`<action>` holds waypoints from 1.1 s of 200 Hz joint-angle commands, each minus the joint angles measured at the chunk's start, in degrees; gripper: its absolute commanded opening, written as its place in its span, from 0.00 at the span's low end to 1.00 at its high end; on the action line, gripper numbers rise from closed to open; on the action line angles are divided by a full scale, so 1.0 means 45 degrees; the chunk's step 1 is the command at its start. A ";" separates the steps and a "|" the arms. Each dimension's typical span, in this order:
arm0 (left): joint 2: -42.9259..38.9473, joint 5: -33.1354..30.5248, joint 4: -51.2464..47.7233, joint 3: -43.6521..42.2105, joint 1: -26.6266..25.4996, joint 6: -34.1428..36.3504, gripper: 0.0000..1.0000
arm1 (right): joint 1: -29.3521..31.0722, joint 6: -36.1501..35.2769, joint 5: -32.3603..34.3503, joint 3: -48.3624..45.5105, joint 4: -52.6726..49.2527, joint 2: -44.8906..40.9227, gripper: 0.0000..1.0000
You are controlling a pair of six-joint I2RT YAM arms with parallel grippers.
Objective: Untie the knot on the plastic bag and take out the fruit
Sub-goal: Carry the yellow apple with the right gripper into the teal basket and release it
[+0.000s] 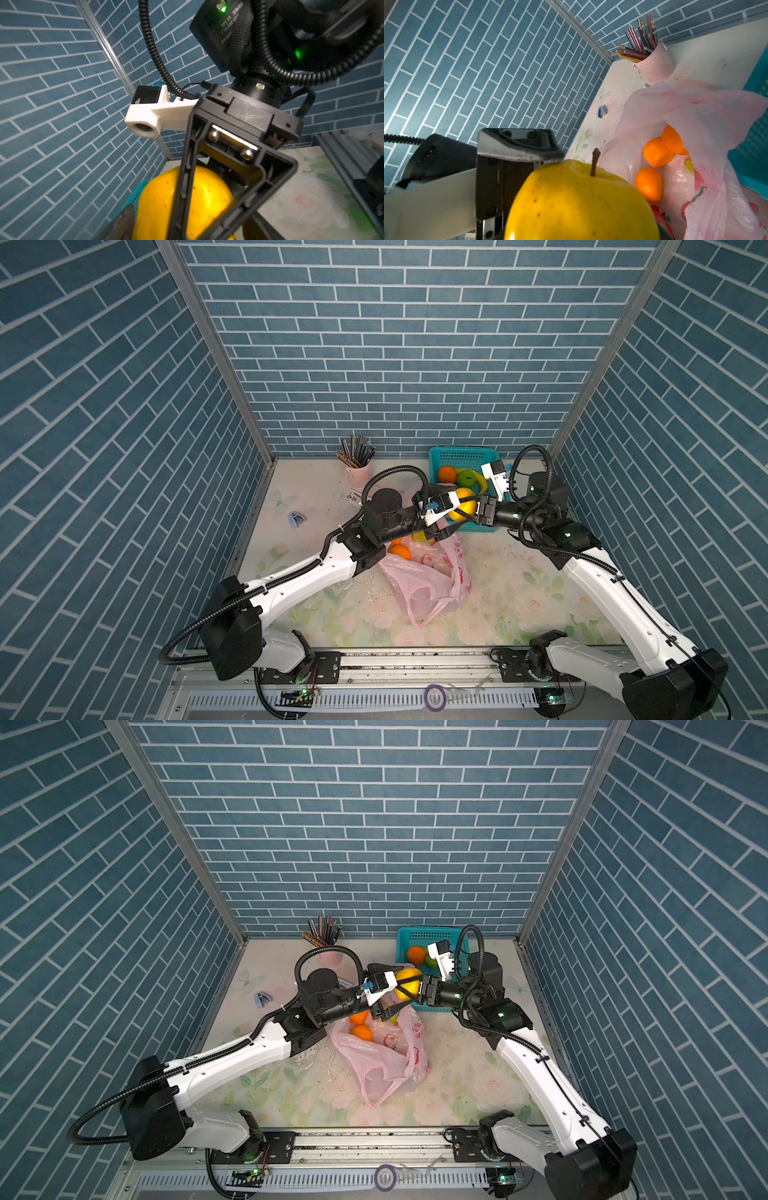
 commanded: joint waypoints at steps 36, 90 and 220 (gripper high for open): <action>-0.1279 -0.2812 -0.0870 -0.0504 -0.0079 -0.2023 0.87 | -0.2009 -0.0070 0.2392 0.0601 0.0716 0.0752 0.53; -0.2610 -0.3730 -0.4135 -0.0709 -0.0079 -0.4439 0.87 | -0.3446 -0.0657 0.3090 0.1027 0.1433 0.3275 0.53; -0.2945 -0.3915 -0.7424 -0.0805 -0.0100 -0.6292 0.87 | -0.2965 -0.0690 0.2604 0.4516 0.1899 1.1176 0.54</action>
